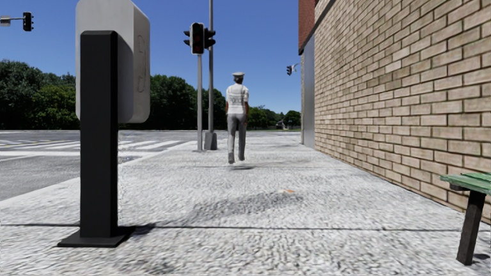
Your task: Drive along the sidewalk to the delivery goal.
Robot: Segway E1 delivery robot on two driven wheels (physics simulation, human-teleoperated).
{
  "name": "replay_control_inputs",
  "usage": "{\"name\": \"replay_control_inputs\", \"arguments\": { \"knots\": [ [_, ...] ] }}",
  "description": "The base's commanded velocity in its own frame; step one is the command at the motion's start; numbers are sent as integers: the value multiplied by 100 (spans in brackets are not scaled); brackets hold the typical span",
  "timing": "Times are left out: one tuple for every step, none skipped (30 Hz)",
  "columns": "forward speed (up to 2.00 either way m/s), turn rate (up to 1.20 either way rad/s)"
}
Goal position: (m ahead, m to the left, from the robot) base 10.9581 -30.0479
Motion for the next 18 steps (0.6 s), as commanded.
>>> {"name": "replay_control_inputs", "arguments": {
  "knots": [
    [200, 0],
    [200, 0],
    [200, 0],
    [200, 0],
    [200, 0],
    [200, 0],
    [200, 0],
    [200, 0],
    [200, 0],
    [200, 0],
    [200, 0],
    [200, 0],
    [200, 0],
    [200, 0],
    [200, 0],
    [200, 0],
    [200, 0],
    [200, 0]
  ]
}}
